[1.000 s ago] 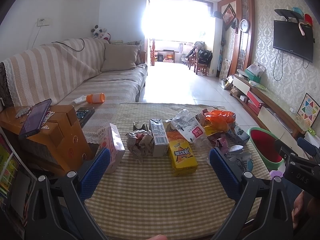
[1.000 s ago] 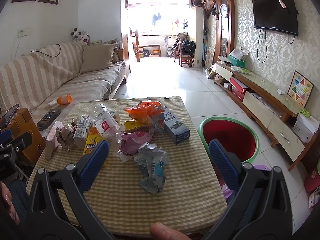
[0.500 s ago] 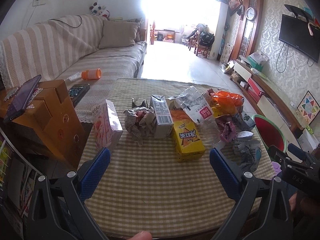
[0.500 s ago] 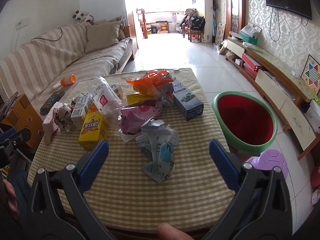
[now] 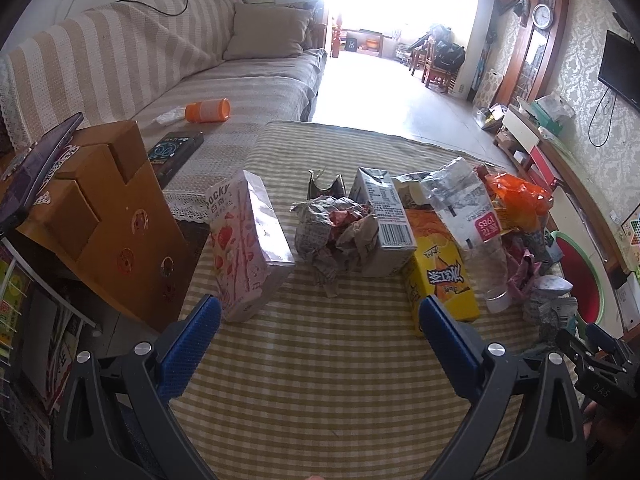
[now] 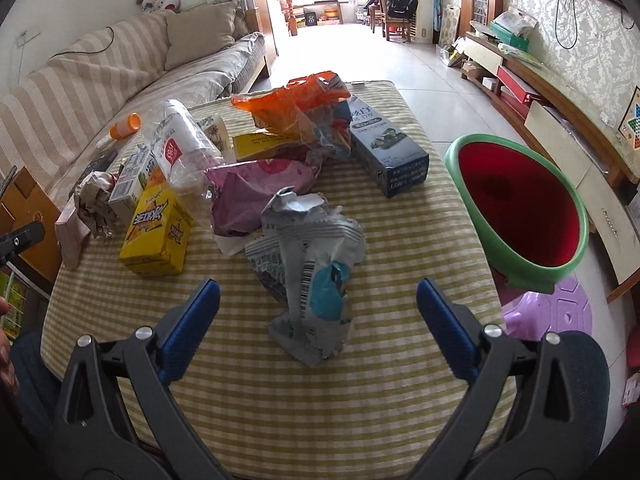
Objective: Collect trash
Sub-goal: 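Grasp the crumpled foil wrapper with the right tool while the left tool grasps the pink snack box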
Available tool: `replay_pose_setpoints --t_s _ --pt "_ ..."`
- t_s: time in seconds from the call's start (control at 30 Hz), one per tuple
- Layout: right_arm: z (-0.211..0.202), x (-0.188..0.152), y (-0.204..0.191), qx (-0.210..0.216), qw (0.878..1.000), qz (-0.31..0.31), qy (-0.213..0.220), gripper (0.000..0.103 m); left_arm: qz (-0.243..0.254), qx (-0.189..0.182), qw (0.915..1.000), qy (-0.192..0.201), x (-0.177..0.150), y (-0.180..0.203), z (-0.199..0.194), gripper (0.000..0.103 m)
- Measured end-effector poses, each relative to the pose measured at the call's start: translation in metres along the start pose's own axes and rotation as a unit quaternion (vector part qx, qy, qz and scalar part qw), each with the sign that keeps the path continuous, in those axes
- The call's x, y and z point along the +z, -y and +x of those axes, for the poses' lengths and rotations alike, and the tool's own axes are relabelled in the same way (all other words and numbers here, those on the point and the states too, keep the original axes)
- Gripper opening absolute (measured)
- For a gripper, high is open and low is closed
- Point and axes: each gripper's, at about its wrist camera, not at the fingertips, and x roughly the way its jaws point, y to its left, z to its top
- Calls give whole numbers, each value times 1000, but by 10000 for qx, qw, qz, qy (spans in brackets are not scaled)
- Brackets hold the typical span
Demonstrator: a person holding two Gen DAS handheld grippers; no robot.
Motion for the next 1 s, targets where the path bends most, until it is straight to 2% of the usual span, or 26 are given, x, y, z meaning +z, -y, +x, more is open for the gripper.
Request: replay_pose_setpoints --t_s 0.1,0.2,0.37,0.43,0.53,0.63,0.93,1.0 --pt "6 -1 0 31 9999 18 -106 83 13 121 9999 -45 8 -5 10 95" --pt "12 -3 0 47 9997 0 -225 64 49 295 9995 -60 19 -9 21 95" --pt "20 -7 0 27 9993 -80 -360 45 -122 463 9987 -174 41 -22 45 95" --pt "21 -7 0 17 9992 -94 -380 44 -181 554 9980 -236 49 -27 56 95" --pt "20 -6 0 2 9994 -100 -333 44 -320 471 9980 -278 56 -37 64 95" --pt "20 -5 0 -7 9995 -106 -287 44 -576 477 9971 -142 61 -49 61 95" --pt "25 -3 0 25 9993 -122 -340 44 -847 572 9908 -884 65 -63 107 90" --pt "26 -3 0 -4 9993 -140 -353 37 -909 520 9894 -1009 65 -64 117 90"
